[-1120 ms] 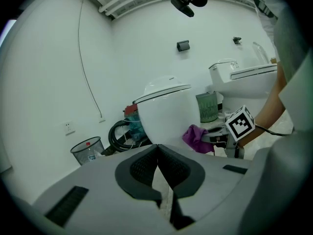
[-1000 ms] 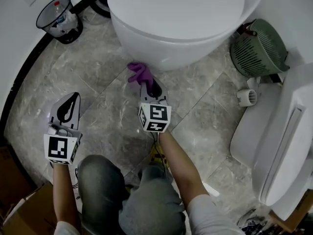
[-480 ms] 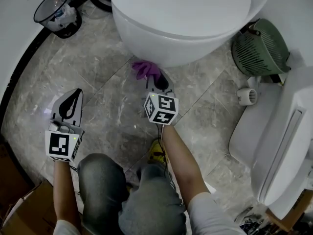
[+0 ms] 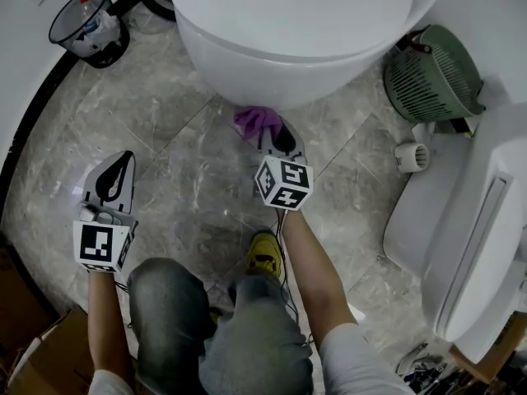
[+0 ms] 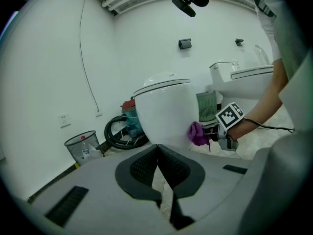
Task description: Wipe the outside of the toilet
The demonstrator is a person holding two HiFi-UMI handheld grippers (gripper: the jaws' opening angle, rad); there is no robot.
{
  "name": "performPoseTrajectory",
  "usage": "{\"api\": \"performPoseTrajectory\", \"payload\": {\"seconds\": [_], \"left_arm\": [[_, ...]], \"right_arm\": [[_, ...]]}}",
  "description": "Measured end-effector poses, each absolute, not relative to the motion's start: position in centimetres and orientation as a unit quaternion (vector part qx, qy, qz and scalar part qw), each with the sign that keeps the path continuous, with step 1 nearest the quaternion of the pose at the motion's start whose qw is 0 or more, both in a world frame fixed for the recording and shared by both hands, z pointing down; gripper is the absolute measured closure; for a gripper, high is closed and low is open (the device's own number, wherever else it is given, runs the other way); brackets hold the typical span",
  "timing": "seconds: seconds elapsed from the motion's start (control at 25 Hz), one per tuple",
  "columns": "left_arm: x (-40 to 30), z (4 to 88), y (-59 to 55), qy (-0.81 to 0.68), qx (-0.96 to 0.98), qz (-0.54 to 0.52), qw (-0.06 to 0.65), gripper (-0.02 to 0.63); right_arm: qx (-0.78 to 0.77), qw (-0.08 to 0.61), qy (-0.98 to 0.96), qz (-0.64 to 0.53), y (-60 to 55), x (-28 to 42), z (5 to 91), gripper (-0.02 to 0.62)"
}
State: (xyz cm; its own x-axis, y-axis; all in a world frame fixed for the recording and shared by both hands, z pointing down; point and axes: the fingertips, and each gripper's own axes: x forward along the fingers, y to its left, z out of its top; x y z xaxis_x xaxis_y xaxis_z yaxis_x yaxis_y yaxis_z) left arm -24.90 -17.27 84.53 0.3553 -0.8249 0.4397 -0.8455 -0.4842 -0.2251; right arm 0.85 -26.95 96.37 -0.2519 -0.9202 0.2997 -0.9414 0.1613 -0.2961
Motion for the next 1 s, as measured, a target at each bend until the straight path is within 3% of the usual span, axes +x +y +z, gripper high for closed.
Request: {"api": "performPoseTrajectory", "payload": {"seconds": [0.24,1.0], "left_arm": [[-23.6,83.9,-18.1,-0.505,0.834,0.221,0.008,0.589],[-20.6,85.2,-19.6,-0.479,0.835,0.271,0.008,0.589]], "right_arm": [[0.645,0.016,-0.732,0.22,-27.2,4.8,96.6,0.518],[0.692,-0.002,-0.687,0.222,-29.3,13.9,95.9,0.528]]}}
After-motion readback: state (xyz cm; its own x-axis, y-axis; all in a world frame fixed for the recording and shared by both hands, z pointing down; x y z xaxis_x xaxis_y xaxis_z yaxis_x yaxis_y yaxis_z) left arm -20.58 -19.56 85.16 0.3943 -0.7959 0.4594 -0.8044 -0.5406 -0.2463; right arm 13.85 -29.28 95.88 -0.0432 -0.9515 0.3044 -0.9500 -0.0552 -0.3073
